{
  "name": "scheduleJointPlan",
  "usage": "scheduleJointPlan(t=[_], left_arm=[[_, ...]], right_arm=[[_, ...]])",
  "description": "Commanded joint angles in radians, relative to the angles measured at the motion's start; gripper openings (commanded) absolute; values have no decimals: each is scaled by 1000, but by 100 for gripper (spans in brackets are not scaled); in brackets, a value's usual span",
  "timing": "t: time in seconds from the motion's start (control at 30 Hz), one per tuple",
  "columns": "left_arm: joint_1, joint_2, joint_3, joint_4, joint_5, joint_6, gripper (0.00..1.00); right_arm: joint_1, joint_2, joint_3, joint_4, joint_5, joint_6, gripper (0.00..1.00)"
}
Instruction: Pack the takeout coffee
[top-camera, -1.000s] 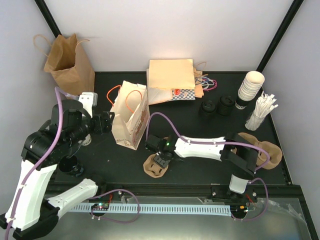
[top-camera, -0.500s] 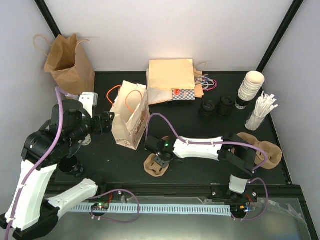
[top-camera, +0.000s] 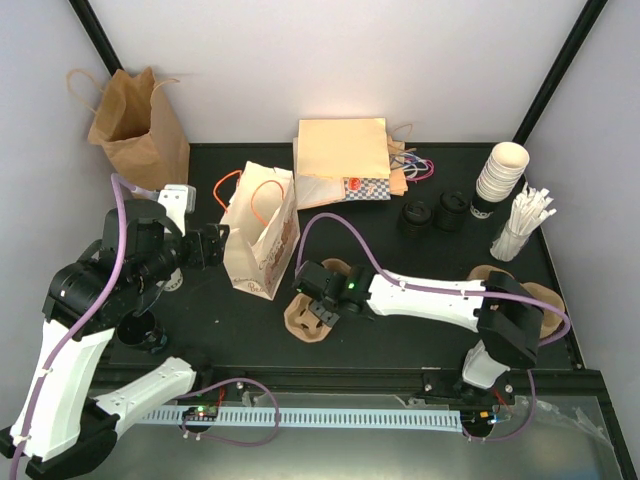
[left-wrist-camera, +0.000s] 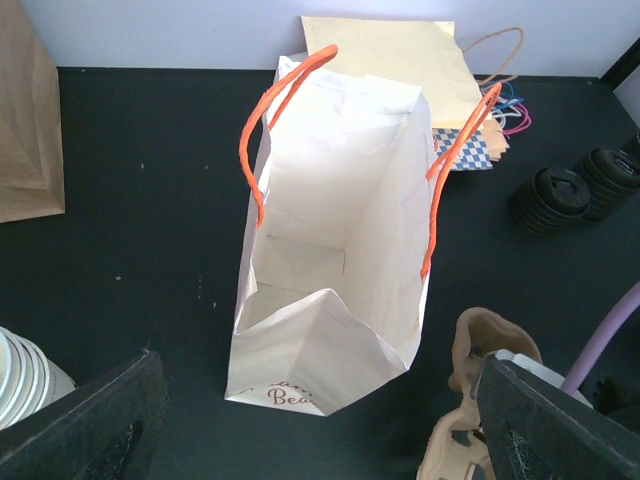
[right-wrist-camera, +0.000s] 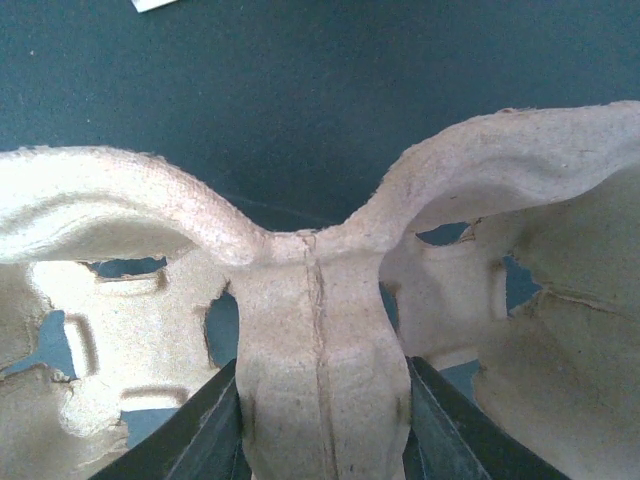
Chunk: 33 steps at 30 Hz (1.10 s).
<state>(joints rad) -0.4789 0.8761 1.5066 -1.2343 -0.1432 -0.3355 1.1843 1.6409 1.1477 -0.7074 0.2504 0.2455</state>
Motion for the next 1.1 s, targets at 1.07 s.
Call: scheduleJointPlan(t=[1.07], left_arm=[[206, 268, 85, 24, 60, 117, 89]], right_arm=[[-266, -546, -109, 46, -112, -45, 44]])
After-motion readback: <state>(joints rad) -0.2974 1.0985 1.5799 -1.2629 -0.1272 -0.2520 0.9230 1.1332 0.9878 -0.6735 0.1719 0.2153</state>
